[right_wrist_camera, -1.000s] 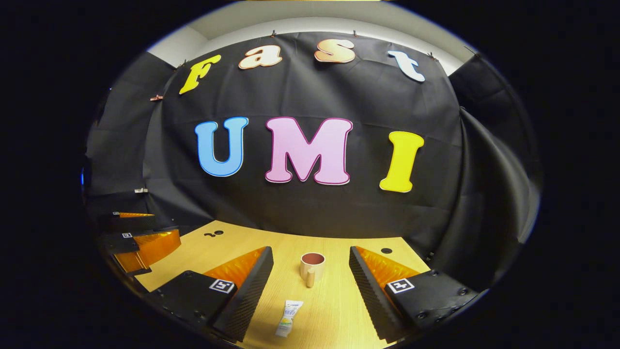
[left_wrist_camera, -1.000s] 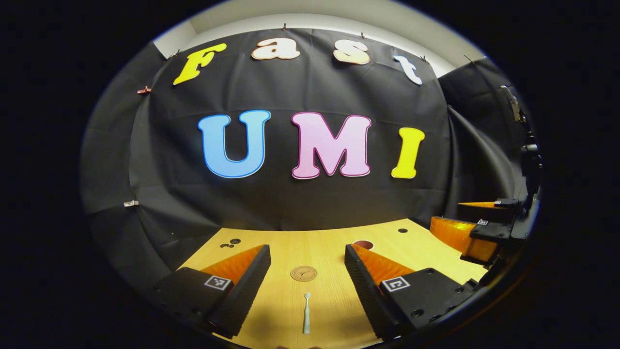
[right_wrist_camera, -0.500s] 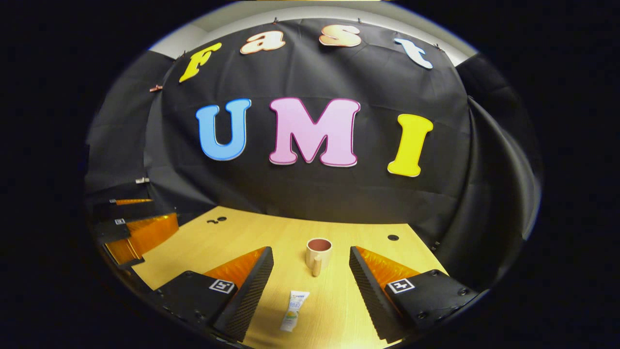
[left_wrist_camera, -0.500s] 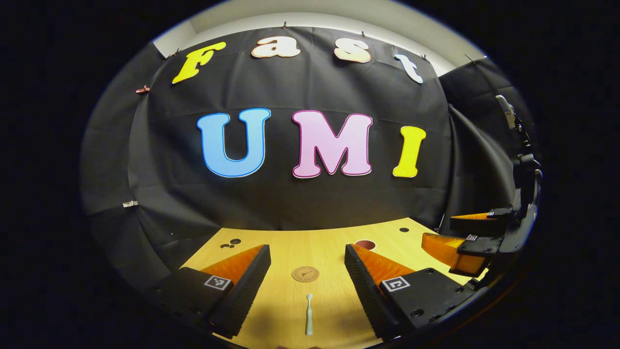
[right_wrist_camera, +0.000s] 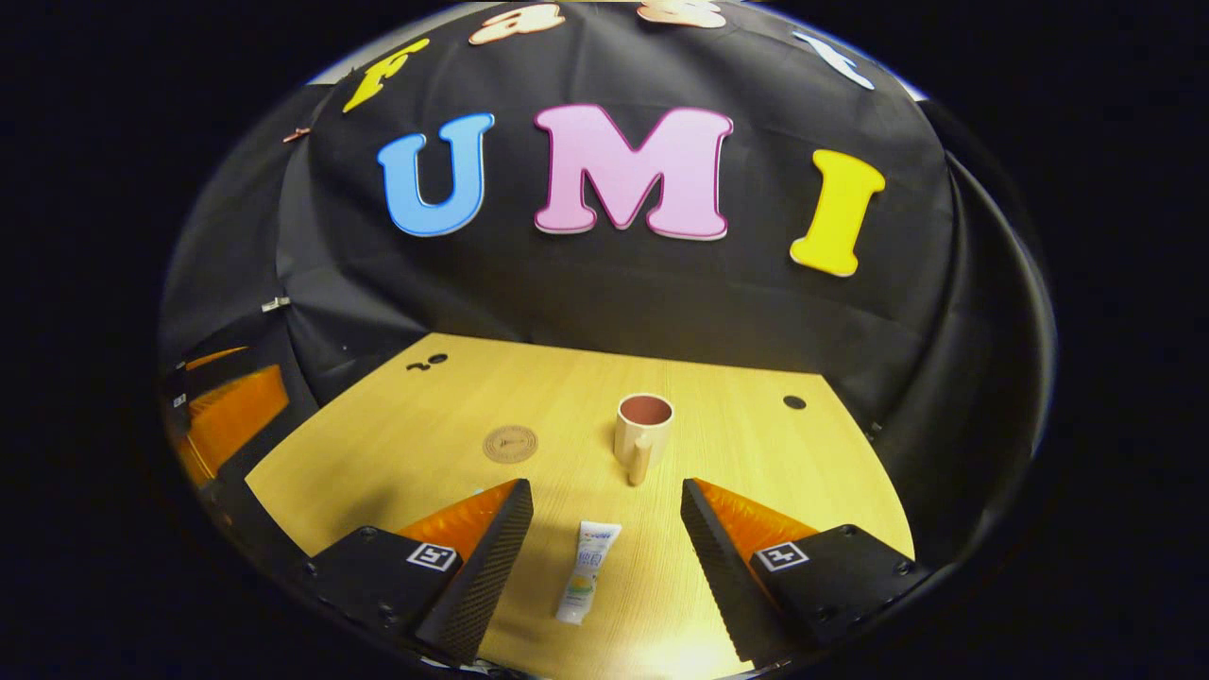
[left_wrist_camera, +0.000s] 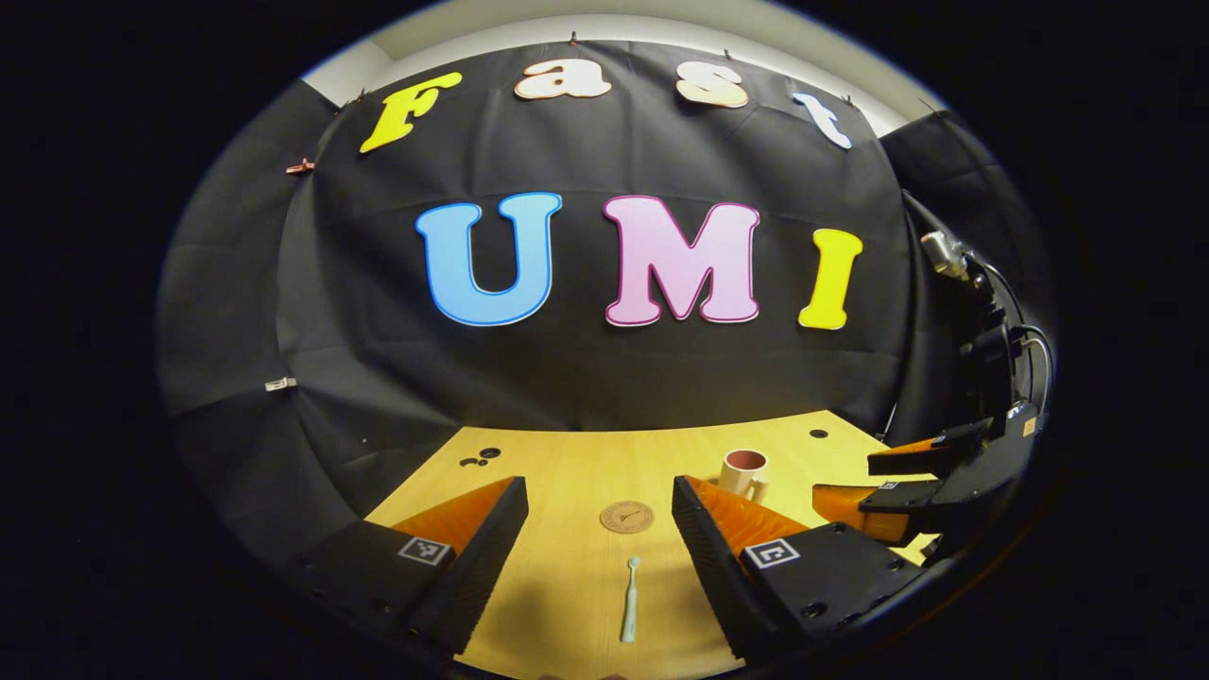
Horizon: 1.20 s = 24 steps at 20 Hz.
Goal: Put the toothbrush and toothpaste on the desktop into the cup, then pick up the cup and place it on the coaster on the desktop.
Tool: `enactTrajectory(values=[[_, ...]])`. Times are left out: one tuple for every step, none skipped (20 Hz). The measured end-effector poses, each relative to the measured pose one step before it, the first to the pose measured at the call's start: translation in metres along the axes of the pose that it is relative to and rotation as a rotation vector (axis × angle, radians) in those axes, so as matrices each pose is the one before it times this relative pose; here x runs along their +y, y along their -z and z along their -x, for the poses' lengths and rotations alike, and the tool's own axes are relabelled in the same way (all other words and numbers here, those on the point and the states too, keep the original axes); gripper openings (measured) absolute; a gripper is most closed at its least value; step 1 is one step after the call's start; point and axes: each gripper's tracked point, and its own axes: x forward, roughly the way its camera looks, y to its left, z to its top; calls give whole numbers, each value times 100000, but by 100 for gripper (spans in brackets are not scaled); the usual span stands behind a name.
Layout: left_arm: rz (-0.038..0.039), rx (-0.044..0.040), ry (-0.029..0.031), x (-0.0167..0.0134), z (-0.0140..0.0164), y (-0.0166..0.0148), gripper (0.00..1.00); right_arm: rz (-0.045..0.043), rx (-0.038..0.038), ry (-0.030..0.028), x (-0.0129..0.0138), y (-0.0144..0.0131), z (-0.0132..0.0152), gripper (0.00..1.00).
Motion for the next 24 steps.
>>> enactTrajectory(values=[[637,1744,-1602,301,-104,544,97,-934,3020,-30,-256,810,-418,98],[613,1734,-1948,494,-132,751,97,-612,3279,-243,-31,851,-488,98],[552,1439,-2000,462,-65,474,97,-159,3037,-255,42,740,-1140,98],[478,1371,-1864,346,-110,555,97,143,2968,-420,-60,424,-972,97],[392,1325,-1743,312,-87,392,97,529,2833,-501,-35,577,-795,97],[322,1255,-1624,347,-175,537,97,1003,2528,-587,81,395,-755,98],[285,1360,-1533,284,-123,325,97,970,2157,-961,249,571,-477,98],[303,1451,-1538,289,-235,587,97,671,2154,-1468,373,415,-681,97],[296,1584,-1558,203,-201,383,97,758,2494,-1281,513,503,-602,98],[248,1494,-1505,213,-127,473,97,920,2514,-1327,301,679,-664,98],[96,1076,-1578,149,-229,196,97,895,2447,-983,308,710,-628,98],[-71,775,-1371,159,-150,240,97,512,2345,-746,231,672,-662,98],[-271,657,-1378,123,-40,100,97,4,2431,-532,30,611,-664,98],[-427,954,-1303,52,-202,233,97,-96,2693,69,-135,723,-639,96],[-399,811,-1152,99,-123,198,97,-1050,2476,131,-235,708,-622,98],[-164,609,-811,106,39,242,97,-1681,2765,179,-214,694,-734,98],[40,763,-734,105,41,130,98,-1819,2969,87,-195,781,-827,98],[66,1016,-696,-26,-44,437,97,-963,2676,654,-328,574,-752,98],[331,1327,-550,-63,30,329,97,-603,1859,935,-348,424,-782,98],[635,1603,-193,-129,-5,651,97,-136,1328,605,-252,258,-725,98],[807,1926,-130,-144,33,523,97,-32,1326,860,-303,225,-593,98],[835,1866,-40,-135,63,695,98,-405,994,567,-124,239,-486,98],[678,1279,-381,-43,99,401,97,-668,1124,395,-119,220,-389,98],[500,1155,-344,-117,35,379,98,-1045,1536,281,-89,293,-335,98]])
